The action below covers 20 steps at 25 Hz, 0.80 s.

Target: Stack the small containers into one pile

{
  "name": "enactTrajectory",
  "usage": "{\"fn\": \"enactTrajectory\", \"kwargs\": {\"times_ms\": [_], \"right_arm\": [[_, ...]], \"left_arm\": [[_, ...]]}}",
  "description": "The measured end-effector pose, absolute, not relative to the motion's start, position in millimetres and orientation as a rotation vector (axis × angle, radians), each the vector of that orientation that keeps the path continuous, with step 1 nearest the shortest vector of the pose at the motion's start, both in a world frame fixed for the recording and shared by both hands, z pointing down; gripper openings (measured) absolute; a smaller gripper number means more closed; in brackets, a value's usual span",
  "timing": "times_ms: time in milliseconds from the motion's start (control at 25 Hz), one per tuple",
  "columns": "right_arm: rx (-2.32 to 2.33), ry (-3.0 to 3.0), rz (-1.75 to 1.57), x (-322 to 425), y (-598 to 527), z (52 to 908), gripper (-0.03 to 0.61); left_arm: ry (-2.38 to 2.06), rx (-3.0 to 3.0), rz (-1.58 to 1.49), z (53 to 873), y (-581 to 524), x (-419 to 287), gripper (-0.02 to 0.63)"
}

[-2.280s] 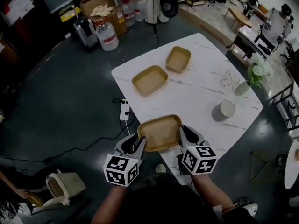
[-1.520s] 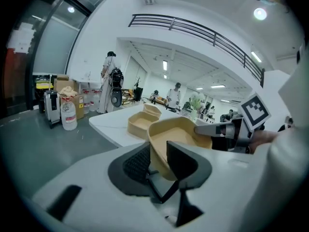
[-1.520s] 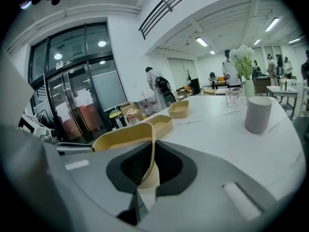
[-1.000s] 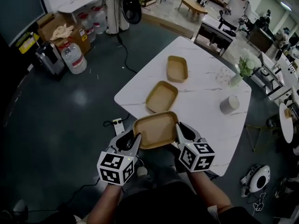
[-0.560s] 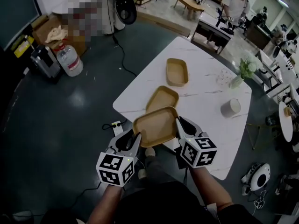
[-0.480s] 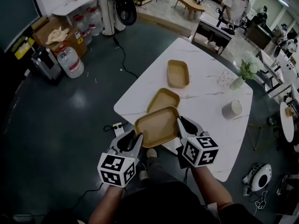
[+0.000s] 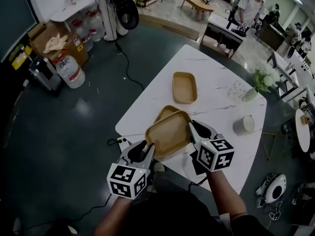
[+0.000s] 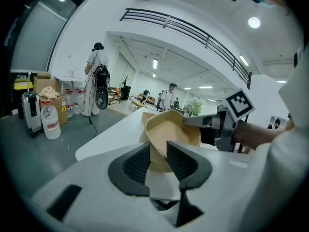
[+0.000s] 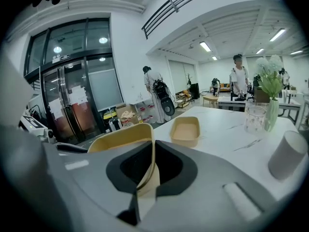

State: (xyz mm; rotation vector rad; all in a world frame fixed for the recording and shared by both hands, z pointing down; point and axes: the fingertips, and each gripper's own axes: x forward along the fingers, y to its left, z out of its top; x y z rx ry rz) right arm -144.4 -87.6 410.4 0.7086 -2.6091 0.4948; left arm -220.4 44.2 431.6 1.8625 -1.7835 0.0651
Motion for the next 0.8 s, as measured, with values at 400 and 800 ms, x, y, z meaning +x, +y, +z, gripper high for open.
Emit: {"fn": "enactTrajectory", "kwargs": {"times_ms": [400,800], "right_arm": [[0.607,-2.565,0.506,-156.6,-126.9,426.8,0.015],[0.415,-2.546,0.5,-176.4,-148.9,443.7,0.015]], "left_arm": [[-1.73,1.837,0.115,442.9,12.5,-219.9,0.109],[-1.674,1.803,0.154,454.7,0.0,-216.1,0.121]]}}
